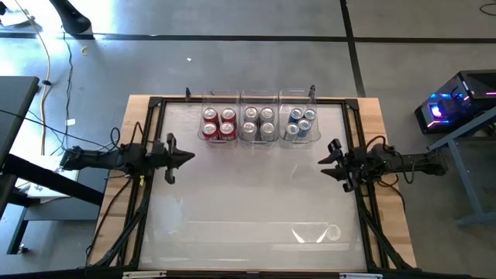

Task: Sort soda cans
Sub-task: Return to Home Position

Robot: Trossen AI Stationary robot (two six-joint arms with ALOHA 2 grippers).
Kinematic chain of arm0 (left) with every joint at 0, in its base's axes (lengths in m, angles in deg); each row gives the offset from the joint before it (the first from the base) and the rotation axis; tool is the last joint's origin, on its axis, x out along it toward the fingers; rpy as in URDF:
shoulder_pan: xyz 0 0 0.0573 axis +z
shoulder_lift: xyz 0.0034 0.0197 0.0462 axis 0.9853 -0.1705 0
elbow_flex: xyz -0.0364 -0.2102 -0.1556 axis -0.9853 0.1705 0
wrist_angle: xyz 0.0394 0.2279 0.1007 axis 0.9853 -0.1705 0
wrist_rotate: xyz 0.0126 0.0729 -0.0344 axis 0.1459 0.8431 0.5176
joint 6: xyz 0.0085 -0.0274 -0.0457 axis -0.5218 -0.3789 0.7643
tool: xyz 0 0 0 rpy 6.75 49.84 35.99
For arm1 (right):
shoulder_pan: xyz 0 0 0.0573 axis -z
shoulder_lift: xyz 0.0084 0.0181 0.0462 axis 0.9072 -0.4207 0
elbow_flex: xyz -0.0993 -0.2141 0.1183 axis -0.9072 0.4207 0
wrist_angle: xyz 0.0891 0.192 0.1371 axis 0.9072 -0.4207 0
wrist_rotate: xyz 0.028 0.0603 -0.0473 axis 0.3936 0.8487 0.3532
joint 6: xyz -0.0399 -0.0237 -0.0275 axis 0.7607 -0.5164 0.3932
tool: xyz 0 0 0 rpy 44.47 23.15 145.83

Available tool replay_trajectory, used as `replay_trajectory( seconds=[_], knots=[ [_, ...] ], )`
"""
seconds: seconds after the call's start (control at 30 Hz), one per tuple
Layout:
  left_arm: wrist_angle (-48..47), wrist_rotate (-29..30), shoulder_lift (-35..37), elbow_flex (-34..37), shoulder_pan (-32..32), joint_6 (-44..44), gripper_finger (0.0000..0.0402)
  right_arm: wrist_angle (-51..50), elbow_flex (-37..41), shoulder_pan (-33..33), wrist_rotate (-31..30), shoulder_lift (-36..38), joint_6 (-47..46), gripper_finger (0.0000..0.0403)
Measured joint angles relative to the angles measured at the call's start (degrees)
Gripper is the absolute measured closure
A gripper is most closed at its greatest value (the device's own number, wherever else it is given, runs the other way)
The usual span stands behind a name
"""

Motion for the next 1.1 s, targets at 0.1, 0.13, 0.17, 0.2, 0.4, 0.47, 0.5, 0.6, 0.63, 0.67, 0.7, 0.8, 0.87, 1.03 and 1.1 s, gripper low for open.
replay_trajectory(
  seconds=[0.1,0.13,0.17,0.2,0.4,0.47,0.5,0.6,0.63,0.67,0.7,0.8,0.87,1.03,1.1],
  knots=[
    [1.19,-4.74,0.06,0.04,0.00,-1.80,0.0401,-0.51,0.00,0.00,0.02,0.00,0.06,0.0271],
    [1.45,-6.35,0.12,0.02,0.00,-2.84,0.0401,-1.23,0.00,0.00,0.02,0.00,0.32,0.0271],
    [1.34,-7.67,0.11,0.01,0.00,-3.91,0.0401,-2.22,0.02,0.00,0.04,0.00,0.79,0.0271],
    [0.86,-8.64,0.06,0.01,0.00,-4.93,0.0401,-3.44,0.02,0.00,0.04,0.00,1.30,0.0271],
    [-0.15,-9.91,0.06,0.01,0.00,-12.27,0.0401,-9.76,0.02,0.06,-0.24,0.00,3.96,0.0271],
    [-1.05,-8.73,0.08,0.01,0.00,-12.45,0.0401,-10.64,0.02,0.14,-3.14,-0.01,3.74,0.0271],
    [-1.97,-8.39,0.05,0.01,0.00,-12.28,0.0401,-10.86,0.02,0.13,-5.10,-0.01,2.91,0.0271],
    [-1.92,-8.12,-0.32,0.01,0.00,-13.35,0.0401,-11.30,0.02,0.15,-8.51,-0.01,0.40,0.0271],
    [-1.95,-8.12,-0.38,0.01,0.00,-13.92,0.0401,-11.55,0.02,0.13,-8.93,0.00,0.00,0.0271],
    [-1.95,-8.12,-0.36,0.01,-0.02,-14.05,0.0401,-11.90,0.02,0.13,-9.02,0.00,0.03,0.0271],
    [-1.95,-8.10,-0.36,0.01,-0.02,-14.05,0.0401,-12.29,0.02,0.13,-9.05,0.00,0.04,0.0271],
    [-1.95,-8.12,-0.36,0.01,-0.02,-14.05,0.0401,-13.49,0.02,0.15,-9.05,0.00,0.02,0.0271],
    [-1.97,-8.12,-0.36,0.01,-0.02,-14.05,0.0401,-13.73,0.02,0.13,-9.05,-0.01,0.04,0.0271],
    [-1.97,-8.10,-0.36,-0.01,-0.02,-14.07,0.0401,-13.73,0.04,0.13,-9.05,0.00,0.04,0.0271],
    [-1.99,-8.10,-0.36,-0.01,-0.02,-14.05,0.0401,-13.72,0.04,0.13,-9.05,0.00,0.04,0.0271]
  ],
)
